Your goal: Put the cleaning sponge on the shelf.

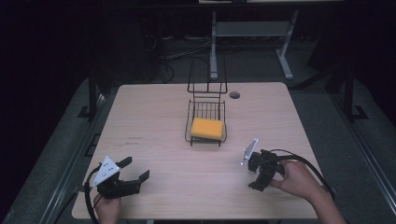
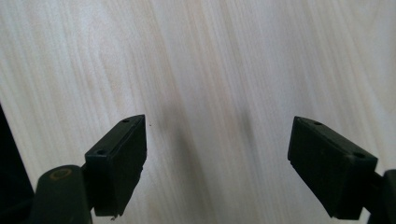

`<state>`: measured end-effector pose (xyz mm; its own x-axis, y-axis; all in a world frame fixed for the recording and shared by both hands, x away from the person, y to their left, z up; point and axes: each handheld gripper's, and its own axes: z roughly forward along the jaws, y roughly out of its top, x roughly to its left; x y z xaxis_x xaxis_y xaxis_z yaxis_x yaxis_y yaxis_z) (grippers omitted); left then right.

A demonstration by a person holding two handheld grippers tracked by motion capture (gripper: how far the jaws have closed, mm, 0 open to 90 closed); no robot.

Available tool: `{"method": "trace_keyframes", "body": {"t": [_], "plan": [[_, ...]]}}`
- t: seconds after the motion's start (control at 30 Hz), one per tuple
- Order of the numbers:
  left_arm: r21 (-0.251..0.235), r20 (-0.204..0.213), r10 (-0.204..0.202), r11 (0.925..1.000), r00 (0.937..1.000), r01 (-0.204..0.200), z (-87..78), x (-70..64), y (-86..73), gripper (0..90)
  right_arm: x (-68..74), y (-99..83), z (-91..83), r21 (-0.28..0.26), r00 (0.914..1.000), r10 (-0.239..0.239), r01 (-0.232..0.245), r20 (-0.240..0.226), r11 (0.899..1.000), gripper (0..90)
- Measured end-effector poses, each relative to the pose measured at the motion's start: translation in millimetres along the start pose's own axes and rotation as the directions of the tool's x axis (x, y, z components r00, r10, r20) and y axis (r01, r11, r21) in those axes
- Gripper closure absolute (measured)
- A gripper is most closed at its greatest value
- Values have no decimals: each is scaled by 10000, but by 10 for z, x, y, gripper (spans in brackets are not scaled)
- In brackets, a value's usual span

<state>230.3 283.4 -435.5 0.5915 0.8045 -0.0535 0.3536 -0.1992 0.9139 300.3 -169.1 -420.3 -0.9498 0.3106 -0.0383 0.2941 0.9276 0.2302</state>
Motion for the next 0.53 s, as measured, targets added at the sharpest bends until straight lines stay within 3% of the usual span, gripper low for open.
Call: {"method": "trace_keyframes", "body": {"t": [0.53], "plan": [[51, -20, 22, 10000, 10000, -22, 4, -3, -2, 130, 60, -187, -19, -337, 9997, 239, -236, 105, 9992, 198]]}}
